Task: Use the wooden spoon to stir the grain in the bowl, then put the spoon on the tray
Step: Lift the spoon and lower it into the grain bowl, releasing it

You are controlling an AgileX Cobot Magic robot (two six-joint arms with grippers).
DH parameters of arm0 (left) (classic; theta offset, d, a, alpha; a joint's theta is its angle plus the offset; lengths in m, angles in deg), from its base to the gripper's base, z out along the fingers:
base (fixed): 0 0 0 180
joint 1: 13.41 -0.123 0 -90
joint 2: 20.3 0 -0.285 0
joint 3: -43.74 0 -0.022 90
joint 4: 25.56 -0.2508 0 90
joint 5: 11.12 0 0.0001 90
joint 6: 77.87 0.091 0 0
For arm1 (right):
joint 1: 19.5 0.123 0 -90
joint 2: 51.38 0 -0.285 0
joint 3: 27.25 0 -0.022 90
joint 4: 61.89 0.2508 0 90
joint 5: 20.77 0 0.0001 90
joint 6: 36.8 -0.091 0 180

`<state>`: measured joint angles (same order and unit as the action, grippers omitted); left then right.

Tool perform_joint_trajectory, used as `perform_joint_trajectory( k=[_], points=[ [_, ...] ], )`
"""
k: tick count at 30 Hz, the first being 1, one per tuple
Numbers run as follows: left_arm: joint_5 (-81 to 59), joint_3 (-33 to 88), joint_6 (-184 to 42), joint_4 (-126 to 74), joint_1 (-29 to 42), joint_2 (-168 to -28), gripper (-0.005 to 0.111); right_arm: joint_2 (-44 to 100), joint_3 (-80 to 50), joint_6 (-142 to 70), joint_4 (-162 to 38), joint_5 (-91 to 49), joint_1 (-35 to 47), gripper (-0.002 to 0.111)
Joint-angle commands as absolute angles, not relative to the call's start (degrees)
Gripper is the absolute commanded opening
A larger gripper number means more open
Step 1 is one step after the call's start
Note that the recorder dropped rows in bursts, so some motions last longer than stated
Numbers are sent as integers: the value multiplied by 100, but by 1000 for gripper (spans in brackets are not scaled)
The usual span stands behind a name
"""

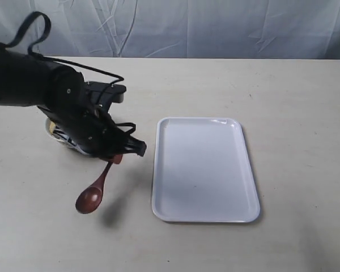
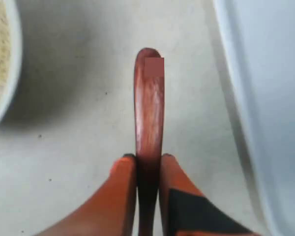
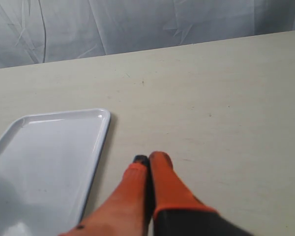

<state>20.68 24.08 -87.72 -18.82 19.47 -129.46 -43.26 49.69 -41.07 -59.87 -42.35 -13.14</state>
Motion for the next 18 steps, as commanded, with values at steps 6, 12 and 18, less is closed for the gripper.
perform_joint_trajectory(
  k=[6, 12, 18],
  points=[
    [1254, 2658, -8837, -1909, 1673, -11814, 0, -4359, 4997, -4085, -5973, -4164, -1347, 2],
    [659, 2656, -9033, -1143, 722, -11774, 0, -4359, 4997, -4085, -5973, -4164, -1347, 2],
    [-67, 2656, -9430, -319, -16, -11774, 0, -4359, 4997, -4085, -5973, -4154, -1347, 2]
  ],
)
